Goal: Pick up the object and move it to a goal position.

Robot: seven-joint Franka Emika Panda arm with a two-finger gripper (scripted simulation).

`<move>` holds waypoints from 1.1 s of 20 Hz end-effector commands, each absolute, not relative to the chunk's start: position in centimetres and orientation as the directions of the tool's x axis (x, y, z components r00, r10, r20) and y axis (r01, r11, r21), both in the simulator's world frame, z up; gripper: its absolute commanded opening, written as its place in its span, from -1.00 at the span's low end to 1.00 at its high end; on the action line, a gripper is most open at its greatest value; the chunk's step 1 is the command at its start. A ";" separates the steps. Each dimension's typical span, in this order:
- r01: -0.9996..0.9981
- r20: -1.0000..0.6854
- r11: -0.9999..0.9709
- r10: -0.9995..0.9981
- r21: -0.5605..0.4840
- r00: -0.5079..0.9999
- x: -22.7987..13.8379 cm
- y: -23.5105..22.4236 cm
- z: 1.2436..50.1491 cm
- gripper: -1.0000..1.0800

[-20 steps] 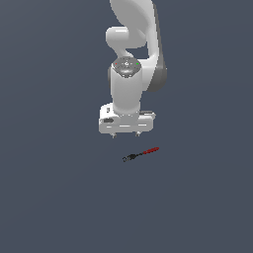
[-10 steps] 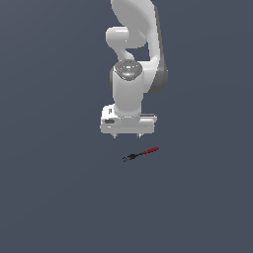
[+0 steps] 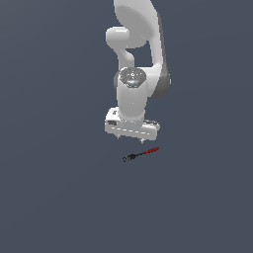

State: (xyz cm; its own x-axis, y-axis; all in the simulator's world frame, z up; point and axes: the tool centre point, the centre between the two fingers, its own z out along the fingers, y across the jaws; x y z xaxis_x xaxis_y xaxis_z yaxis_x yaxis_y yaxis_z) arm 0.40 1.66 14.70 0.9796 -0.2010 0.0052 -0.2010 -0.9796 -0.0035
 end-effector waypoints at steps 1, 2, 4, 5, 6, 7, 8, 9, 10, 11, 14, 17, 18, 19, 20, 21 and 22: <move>-0.263 0.003 -0.965 -0.263 -0.005 0.965 0.4 2.1 14.1 0.92; -0.288 0.003 -0.958 -0.288 -0.006 0.958 0.5 2.2 13.9 0.92; -0.336 0.001 -0.942 -0.336 -0.007 0.942 0.5 2.6 13.4 0.92; -0.360 0.001 -0.933 -0.360 -0.008 0.933 0.5 2.7 13.2 0.92; -0.384 0.000 -0.923 -0.384 -0.008 0.923 0.5 2.9 13.0 0.92; -0.407 -0.001 -0.913 -0.407 -0.008 0.913 0.5 3.0 12.8 0.92; -0.430 -0.001 -0.903 -0.430 -0.009 0.903 0.6 3.2 12.5 0.92; -0.453 -0.002 -0.891 -0.453 -0.009 0.891 0.6 3.4 12.3 0.92; -0.476 -0.003 -0.880 -0.476 -0.009 0.880 0.6 3.5 12.1 0.92; -0.498 -0.003 -0.867 -0.498 -0.009 0.867 0.6 3.7 11.9 0.92; -0.563 -0.005 -0.827 -0.563 -0.009 0.827 0.6 4.1 11.2 0.92; -0.624 -0.006 -0.781 -0.624 -0.008 0.781 0.6 4.6 10.5 0.92; -0.644 -0.007 -0.765 -0.644 -0.008 0.765 0.6 4.7 10.3 0.92; -0.663 -0.007 -0.748 -0.663 -0.007 0.748 0.6 4.9 10.1 0.92; -0.682 -0.007 -0.731 -0.682 -0.007 0.731 0.6 5.0 9.8 0.92; -0.701 -0.007 -0.714 -0.701 -0.007 0.714 0.6 5.2 9.6 0.92; -0.719 -0.008 -0.695 -0.718 -0.006 0.695 0.6 5.3 9.4 0.92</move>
